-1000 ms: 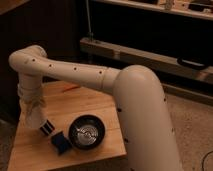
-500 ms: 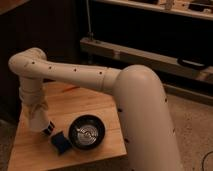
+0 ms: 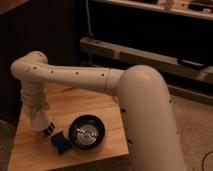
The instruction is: Place the ceramic cup over the eraser
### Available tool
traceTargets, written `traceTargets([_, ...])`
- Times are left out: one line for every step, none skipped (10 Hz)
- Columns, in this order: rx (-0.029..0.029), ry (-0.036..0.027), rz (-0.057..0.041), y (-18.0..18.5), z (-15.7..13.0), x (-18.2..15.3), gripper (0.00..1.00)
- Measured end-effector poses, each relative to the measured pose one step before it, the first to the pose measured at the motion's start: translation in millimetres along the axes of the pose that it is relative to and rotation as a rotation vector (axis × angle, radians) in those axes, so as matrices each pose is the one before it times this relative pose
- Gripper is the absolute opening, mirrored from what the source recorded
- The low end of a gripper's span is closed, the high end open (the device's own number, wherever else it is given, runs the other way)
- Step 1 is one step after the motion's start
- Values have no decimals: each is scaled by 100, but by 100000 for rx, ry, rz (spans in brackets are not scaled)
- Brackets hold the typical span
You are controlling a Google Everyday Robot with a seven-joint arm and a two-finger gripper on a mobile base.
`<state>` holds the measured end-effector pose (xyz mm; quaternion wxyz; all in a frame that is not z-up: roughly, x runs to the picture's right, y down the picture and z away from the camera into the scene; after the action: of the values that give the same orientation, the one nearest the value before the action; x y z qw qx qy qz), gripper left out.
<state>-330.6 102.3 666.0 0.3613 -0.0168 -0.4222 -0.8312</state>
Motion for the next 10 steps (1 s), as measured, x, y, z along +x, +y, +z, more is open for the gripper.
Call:
traceTargets([-752, 1296, -326, 158, 134, 273, 0])
traceTargets([-449, 165, 47, 268, 174, -32, 1])
traceTargets([225, -215, -572, 152, 217, -72, 8])
traceTargets([62, -1427, -37, 471, 153, -217, 18])
traceTargets([-93, -2049, -28, 259, 129, -126, 28])
traceTargets([-434, -3810, 215, 162, 396, -185, 40])
traceTargets([-246, -2603, 648, 233, 258, -198, 51])
traceTargets([-330, -1781, 508, 292, 184, -296, 58])
traceTargets([0, -1027, 1010, 201, 309, -313, 71])
traceTargets([-266, -595, 611, 270, 322, -296, 78])
